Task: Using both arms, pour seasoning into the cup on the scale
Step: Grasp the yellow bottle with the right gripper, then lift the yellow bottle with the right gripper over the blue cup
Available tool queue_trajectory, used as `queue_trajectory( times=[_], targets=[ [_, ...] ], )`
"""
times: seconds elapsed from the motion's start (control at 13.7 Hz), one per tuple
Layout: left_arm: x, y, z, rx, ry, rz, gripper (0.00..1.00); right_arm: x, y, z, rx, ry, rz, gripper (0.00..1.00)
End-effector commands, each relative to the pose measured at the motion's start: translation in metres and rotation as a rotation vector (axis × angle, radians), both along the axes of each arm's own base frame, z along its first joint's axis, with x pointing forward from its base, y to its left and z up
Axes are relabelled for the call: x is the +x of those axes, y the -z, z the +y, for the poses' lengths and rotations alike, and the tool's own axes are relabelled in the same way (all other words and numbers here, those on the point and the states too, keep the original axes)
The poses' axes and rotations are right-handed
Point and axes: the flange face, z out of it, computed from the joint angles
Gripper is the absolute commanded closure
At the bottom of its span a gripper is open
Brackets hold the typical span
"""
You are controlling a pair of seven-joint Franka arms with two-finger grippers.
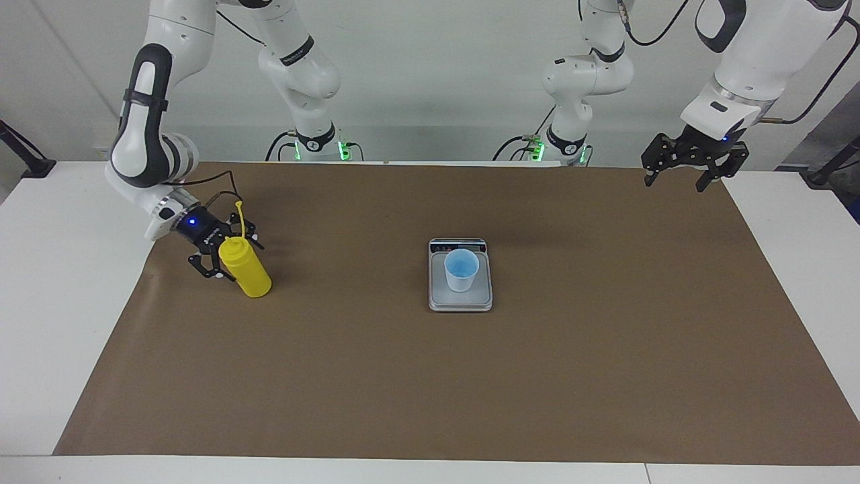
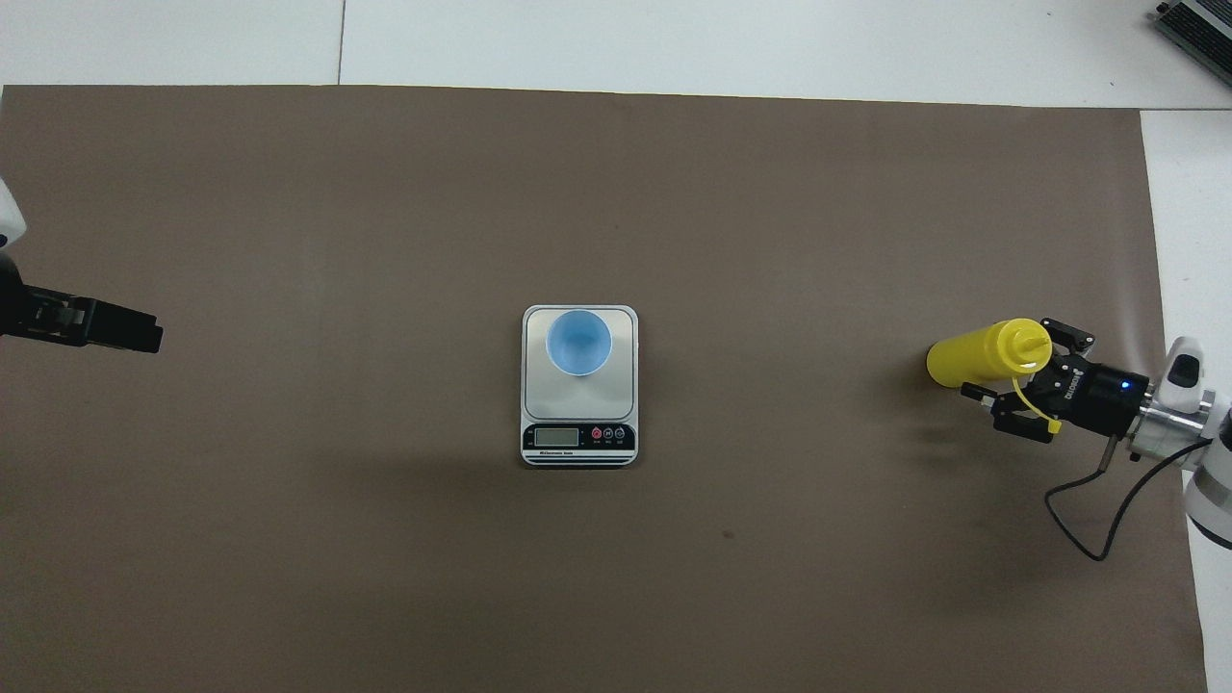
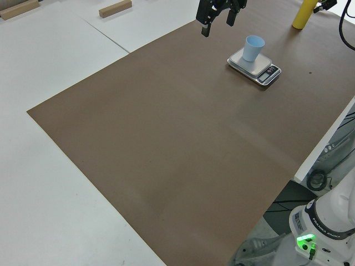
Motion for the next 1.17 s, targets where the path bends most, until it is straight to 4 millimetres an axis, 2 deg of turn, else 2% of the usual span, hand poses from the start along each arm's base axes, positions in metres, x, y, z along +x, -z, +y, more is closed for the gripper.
queue_trajectory(
  times=[0.0, 0.29, 0.37, 0.44, 0.51, 0.66, 0.73, 0.88, 0.95, 1.1],
  targets=[
    [-0.001, -0.011, 0.005, -0.002, 0.004, 0.002, 0.00, 0.017, -0.001, 0.012, 0.042, -0.003, -0.045, 0.00],
    [0.003, -0.003, 0.006, -0.013, -0.010, 0.015, 0.00, 0.018, -0.001, 0.013, 0.040, -0.006, -0.049, 0.00],
    [0.003, -0.001, 0.007, -0.012, -0.018, 0.013, 0.00, 0.017, -0.001, 0.013, 0.040, -0.008, -0.049, 0.12],
    [0.002, 0.000, 0.008, -0.011, -0.035, 0.016, 0.00, 0.018, -0.002, 0.012, 0.040, -0.007, -0.050, 0.40],
    [0.000, 0.001, 0.009, -0.010, -0.064, 0.020, 0.00, 0.019, -0.003, 0.012, 0.038, -0.008, -0.054, 0.60],
    [-0.002, 0.001, 0.008, -0.009, -0.075, 0.026, 0.00, 0.030, -0.013, 0.009, 0.038, -0.010, -0.072, 0.86],
    [-0.003, 0.001, 0.008, -0.009, -0.070, 0.031, 0.00, 0.034, -0.019, 0.008, 0.038, -0.008, -0.068, 0.91],
    [-0.003, 0.002, 0.008, -0.007, -0.078, 0.032, 0.00, 0.042, -0.031, 0.009, 0.048, 0.003, -0.046, 0.91],
    [-0.003, 0.000, 0.007, -0.009, -0.081, 0.026, 0.00, 0.048, -0.041, 0.015, 0.041, -0.010, -0.030, 0.91],
    [-0.006, -0.003, 0.000, -0.008, -0.110, 0.024, 0.00, 0.064, -0.075, 0.022, -0.021, -0.053, 0.013, 0.91]
  ],
)
